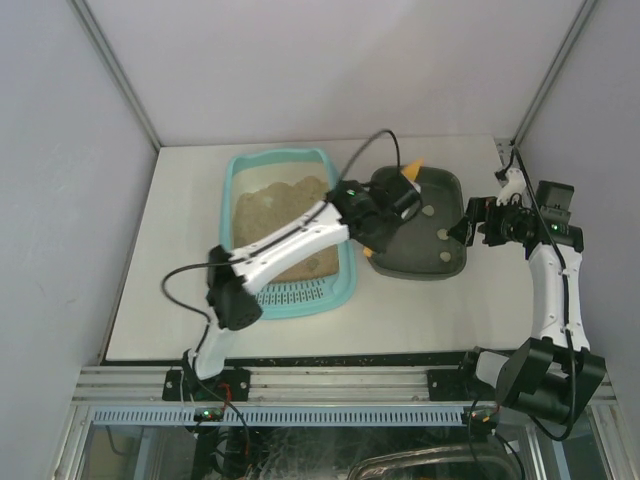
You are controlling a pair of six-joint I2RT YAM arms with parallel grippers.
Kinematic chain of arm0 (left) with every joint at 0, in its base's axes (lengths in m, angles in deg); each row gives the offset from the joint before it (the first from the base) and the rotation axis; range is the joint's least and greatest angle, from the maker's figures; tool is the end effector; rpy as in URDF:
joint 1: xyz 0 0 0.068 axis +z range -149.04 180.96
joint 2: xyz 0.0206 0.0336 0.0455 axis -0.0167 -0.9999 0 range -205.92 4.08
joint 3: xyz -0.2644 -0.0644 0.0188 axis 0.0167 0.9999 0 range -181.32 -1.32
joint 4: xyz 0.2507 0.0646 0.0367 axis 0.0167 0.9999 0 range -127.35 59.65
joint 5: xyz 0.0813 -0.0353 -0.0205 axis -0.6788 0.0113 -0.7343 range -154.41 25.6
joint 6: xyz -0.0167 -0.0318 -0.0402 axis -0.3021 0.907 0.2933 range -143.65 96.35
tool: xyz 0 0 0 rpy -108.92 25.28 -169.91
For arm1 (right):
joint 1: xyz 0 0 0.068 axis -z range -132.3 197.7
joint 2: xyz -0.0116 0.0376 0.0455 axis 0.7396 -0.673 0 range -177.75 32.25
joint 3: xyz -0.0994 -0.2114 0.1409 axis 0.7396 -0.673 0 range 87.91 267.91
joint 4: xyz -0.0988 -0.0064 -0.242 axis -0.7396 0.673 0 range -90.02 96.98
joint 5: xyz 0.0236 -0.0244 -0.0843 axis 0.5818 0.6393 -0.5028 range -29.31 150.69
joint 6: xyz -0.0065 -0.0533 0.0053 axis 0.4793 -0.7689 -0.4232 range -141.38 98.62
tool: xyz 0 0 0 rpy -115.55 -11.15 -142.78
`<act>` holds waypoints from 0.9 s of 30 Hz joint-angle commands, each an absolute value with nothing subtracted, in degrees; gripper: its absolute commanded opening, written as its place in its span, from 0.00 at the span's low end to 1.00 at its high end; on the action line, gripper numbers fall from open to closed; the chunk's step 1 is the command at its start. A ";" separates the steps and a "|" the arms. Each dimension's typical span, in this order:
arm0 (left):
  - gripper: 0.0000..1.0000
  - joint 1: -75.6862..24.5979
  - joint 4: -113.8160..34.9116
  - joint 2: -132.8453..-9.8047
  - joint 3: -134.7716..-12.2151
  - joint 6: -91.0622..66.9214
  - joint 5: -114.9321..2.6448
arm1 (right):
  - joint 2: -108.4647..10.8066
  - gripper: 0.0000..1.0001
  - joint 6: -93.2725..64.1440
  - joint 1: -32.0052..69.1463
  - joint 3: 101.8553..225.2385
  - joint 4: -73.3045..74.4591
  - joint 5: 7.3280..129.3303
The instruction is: Clean the litter box
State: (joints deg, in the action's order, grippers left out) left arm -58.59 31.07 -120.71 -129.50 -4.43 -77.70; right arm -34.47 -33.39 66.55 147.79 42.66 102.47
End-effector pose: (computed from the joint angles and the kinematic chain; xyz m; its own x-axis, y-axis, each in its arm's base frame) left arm 0.2390 -0.3903 0.3062 -0.6938 0.5481 -0.4671 0.5945 0.8020 0.0579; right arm 0.2266 -0.0523 0.3099 -0.6690 0.0646 -0.7404 -0.3144 0.8781 0.3607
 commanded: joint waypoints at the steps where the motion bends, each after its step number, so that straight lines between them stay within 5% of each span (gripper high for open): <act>1: 0.00 -55.96 34.48 -103.08 -126.81 3.86 -77.85 | -35.25 1.00 -33.40 64.71 148.63 42.08 104.02; 12: 0.00 -48.99 34.32 -90.75 -97.31 37.92 -70.86 | -42.91 1.00 -33.63 56.24 152.68 46.33 114.06; 20: 0.00 -47.91 45.57 -99.77 -107.96 43.52 -71.00 | -42.77 1.00 -35.57 48.32 151.38 47.07 111.65; 27: 0.00 -47.16 45.24 -96.88 -102.45 55.49 -69.93 | -41.69 1.00 -35.86 49.26 150.78 47.65 113.21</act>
